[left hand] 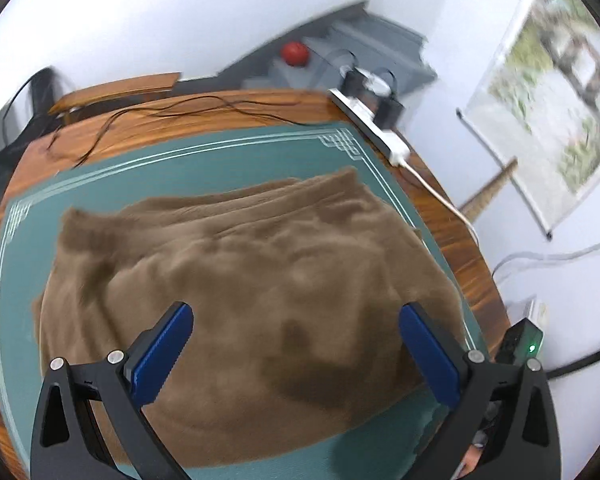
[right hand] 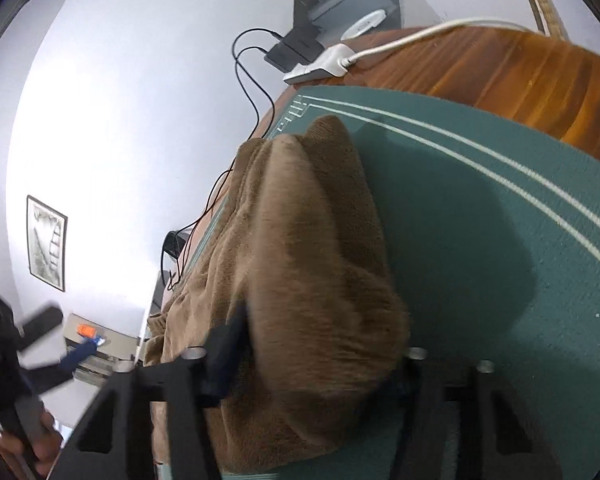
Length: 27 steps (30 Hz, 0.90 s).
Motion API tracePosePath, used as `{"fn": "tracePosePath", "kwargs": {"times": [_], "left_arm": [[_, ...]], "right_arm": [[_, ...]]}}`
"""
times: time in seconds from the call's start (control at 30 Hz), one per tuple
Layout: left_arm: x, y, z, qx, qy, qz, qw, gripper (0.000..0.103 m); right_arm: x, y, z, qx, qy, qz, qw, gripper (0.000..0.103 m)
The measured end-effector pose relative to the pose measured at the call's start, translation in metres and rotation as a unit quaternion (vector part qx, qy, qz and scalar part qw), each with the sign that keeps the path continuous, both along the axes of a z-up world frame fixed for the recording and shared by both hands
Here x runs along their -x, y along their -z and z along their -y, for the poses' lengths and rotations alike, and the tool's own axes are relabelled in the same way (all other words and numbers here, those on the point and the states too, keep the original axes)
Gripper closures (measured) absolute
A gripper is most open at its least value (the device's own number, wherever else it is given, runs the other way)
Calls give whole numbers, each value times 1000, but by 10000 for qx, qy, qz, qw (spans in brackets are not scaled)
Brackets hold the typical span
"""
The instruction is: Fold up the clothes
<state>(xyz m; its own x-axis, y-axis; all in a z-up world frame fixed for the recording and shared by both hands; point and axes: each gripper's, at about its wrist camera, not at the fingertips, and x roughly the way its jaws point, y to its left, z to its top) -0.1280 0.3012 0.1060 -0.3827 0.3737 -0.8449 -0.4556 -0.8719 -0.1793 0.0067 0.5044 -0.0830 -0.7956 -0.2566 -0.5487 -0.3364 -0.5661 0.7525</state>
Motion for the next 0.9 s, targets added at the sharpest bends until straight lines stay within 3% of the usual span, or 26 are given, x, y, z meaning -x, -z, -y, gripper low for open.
{"fn": "tracePosePath", "kwargs": {"times": [0.1,0.23,0.37,0.5,0.63,0.73,0.9], "left_arm": [[9,1,-42,237,350,230,9988,0],[21,8,-88,508,668,558,9949,0],[33,24,-135,747,1094,1086,9852,0],[39,41,-164,1291,1021,1125,9799,0],[42,58,-194,1855,1370,1289,9645,0],[42,80,-214,2453,1605,1359,9464,0],[40,106,-241,3386,1740,945,9199,0]], "right_arm": [[-3,1,-5,43,6,-9,10000,64],[-3,-21,7,-736,-112,-131,9971,69],[-3,-57,39,-1955,-435,-481,9786,70],[2,-64,56,-2299,-604,-634,9693,70],[1,-60,56,-2286,-613,-640,9695,70],[7,-56,51,-2246,-619,-657,9702,69],[7,-54,52,-2291,-628,-759,9684,69]]}}
